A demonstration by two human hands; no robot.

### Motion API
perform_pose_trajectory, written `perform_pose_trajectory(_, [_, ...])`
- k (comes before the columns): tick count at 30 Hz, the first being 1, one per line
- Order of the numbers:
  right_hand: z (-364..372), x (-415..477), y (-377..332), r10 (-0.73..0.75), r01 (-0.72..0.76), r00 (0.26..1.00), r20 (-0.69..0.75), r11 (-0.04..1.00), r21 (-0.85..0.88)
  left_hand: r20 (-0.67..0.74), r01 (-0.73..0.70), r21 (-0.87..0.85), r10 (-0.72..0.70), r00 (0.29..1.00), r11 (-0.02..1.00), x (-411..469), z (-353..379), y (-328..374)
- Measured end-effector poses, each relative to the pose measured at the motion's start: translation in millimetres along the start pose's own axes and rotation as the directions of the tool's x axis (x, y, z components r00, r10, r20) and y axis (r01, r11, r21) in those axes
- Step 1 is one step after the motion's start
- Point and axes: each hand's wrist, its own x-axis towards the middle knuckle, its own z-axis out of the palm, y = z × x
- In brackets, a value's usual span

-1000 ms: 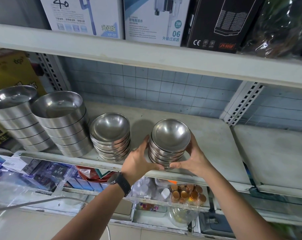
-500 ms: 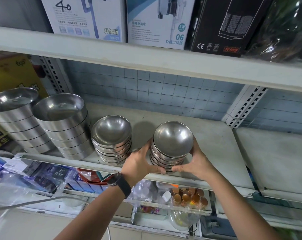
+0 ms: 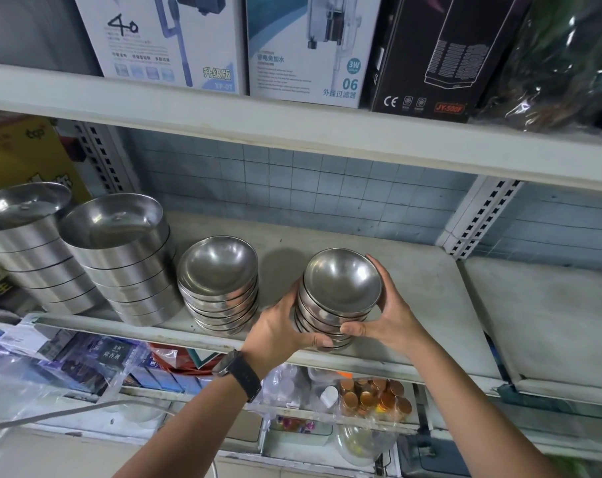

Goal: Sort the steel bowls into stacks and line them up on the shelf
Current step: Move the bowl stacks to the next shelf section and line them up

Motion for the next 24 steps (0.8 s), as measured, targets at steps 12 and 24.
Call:
perform_pose_trajectory(12, [-10, -1, -19, -0.056, 0.056, 0.998, -0.001, 0.998, -0.03, -0.06, -0.096, -0.173, 0.086, 0.994, 0.98, -1, -8, 14])
perform_pose_trajectory(24, [1, -3, -14, -0.019, 0.019, 1.0, 0.011, 1.0, 0.006, -0.008, -0.074, -0.122, 0.073, 0.997, 0.99, 2, -8, 6])
